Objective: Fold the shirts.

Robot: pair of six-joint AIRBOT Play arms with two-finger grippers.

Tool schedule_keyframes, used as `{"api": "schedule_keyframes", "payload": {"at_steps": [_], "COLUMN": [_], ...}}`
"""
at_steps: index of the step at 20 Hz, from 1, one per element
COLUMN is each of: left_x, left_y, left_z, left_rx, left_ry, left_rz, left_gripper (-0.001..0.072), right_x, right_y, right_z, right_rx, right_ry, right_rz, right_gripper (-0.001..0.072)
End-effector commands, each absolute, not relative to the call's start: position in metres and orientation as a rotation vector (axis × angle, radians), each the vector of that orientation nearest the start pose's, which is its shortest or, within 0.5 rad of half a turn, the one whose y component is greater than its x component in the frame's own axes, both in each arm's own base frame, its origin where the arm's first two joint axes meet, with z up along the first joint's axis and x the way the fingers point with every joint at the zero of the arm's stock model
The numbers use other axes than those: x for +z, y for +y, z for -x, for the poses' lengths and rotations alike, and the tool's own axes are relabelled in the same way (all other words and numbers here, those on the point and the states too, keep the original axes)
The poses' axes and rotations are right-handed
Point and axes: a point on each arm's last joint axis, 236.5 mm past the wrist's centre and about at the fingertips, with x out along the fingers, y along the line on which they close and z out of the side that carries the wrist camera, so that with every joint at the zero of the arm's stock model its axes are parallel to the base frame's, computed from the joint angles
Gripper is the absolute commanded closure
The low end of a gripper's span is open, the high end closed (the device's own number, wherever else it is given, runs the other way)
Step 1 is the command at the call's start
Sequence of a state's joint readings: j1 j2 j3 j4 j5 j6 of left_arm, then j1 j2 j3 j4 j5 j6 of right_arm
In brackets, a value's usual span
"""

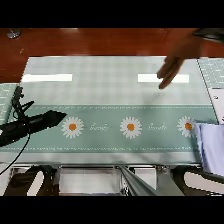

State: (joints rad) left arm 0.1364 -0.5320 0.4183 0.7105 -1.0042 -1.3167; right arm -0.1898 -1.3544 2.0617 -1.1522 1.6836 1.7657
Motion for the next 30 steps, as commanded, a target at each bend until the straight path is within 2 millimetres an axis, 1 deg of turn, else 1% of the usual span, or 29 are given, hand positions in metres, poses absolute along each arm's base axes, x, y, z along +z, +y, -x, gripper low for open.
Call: {"api": "schedule_keyframes", "payload": {"at_steps": [1,2,3,5,7,9,10,11,12,13,14,15,16,17,18,19,20,21,22,23,24,25,26,27,28,29,30], "left_x": [0.038,0.038,0.038,0.038,0.038,0.038,0.038,0.038,0.038,0.038,0.038,0.038,0.036,0.034,0.041,0.054,0.074,0.1,0.128,0.158,0.184,0.202,0.212,0.209,0.189,0.158,0.117], "left_y": [-0.118,-0.118,-0.118,-0.118,-0.117,-0.117,-0.116,-0.117,-0.117,-0.116,-0.116,-0.116,-0.113,-0.106,-0.097,-0.088,-0.08,-0.077,-0.079,-0.088,-0.1,-0.116,-0.135,-0.154,-0.17,-0.178,-0.174], "left_z": [-0.254,-0.254,-0.254,-0.254,-0.255,-0.256,-0.256,-0.256,-0.256,-0.256,-0.256,-0.256,-0.257,-0.259,-0.268,-0.28,-0.293,-0.309,-0.324,-0.339,-0.354,-0.368,-0.379,-0.387,-0.394,-0.399,-0.401], "left_rx": [-0.39,-0.389,-0.389,-0.388,-0.388,-0.395,-0.393,-0.394,-0.394,-0.393,-0.393,-0.41,-0.434,-0.423,-0.388,-0.354,-0.336,-0.341,-0.369,-0.429,-0.491,-0.549,-0.605,-0.646,-0.647,-0.607,-0.495], "left_ry": [0.926,0.926,0.925,0.924,0.922,0.913,0.912,0.912,0.912,0.912,0.911,0.902,0.88,0.869,0.834,0.79,0.735,0.68,0.635,0.595,0.556,0.541,0.55,0.581,0.659,0.763,0.896], "left_rz": [0.65,0.651,0.65,0.65,0.648,0.629,0.63,0.63,0.63,0.63,0.629,0.587,0.497,0.455,0.466,0.495,0.523,0.557,0.57,0.556,0.52,0.485,0.469,0.444,0.405,0.357,0.334], "left_gripper": [0.0676,0.0675,0.0675,0.0676,0.0676,0.0675,0.0675,0.0675,0.0675,0.0675,0.0675,0.0675,0.0675,0.0675,0.0675,0.0675,0.0675,0.0676,0.0676,0.0676,0.0676,0.0677,0.0677,0.0678,0.0678,0.0678,0.0679], "right_x": [0.273,0.266,0.256,0.228,0.2,0.181,0.173,0.162,0.147,0.132,0.118,0.114,0.12,0.136,0.159,0.181,0.205,0.229,0.256,0.278,0.29,0.285,0.265,0.236,0.205,0.169,0.134], "right_y": [-0.072,-0.089,-0.106,-0.139,-0.16,-0.174,-0.174,-0.167,-0.159,-0.152,-0.15,-0.158,-0.177,-0.194,-0.21,-0.218,-0.216,-0.201,-0.173,-0.14,-0.105,-0.073,-0.035,0.003,0.038,0.069,0.087], "right_z": [-0.323,-0.304,-0.28,-0.222,-0.159,-0.096,-0.068,-0.051,-0.039,-0.03,-0.023,-0.025,-0.045,-0.071,-0.101,-0.136,-0.183,-0.231,-0.282,-0.325,-0.36,-0.386,-0.407,-0.421,-0.43,-0.437,-0.442], "right_rx": [-0.212,-0.289,-0.385,-0.6,-0.8,-1.006,-1.105,-1.152,-1.178,-1.199,-1.221,-1.23,-1.19,-1.126,-1.069,-0.981,-0.832,-0.648,-0.418,-0.209,-0.059,0.033,0.1,0.145,0.184,0.21,0.199], "right_ry": [1.017,1.022,1.036,1.088,1.151,1.201,1.202,1.205,1.219,1.247,1.28,1.272,1.2,1.12,1.022,0.928,0.831,0.746,0.677,0.631,0.616,0.645,0.711,0.802,0.884,0.958,1.018], "right_rz": [-0.493,-0.52,-0.542,-0.548,-0.54,-0.531,-0.559,-0.595,-0.633,-0.662,-0.675,-0.659,-0.605,-0.555,-0.539,-0.553,-0.588,-0.65,-0.683,-0.675,-0.646,-0.552,-0.44,-0.327,-0.217,-0.1,-0.008], "right_gripper": [0.0691,0.0691,0.0691,0.0691,0.069,0.069,0.069,0.069,0.0683,0.0507,0.0183,0.0083,0.0083,0.0083,0.0084,0.0099,0.0191,0.0401,0.0639,0.069,0.0691,0.069,0.069,0.069,0.069,0.0688,0.0688]}}
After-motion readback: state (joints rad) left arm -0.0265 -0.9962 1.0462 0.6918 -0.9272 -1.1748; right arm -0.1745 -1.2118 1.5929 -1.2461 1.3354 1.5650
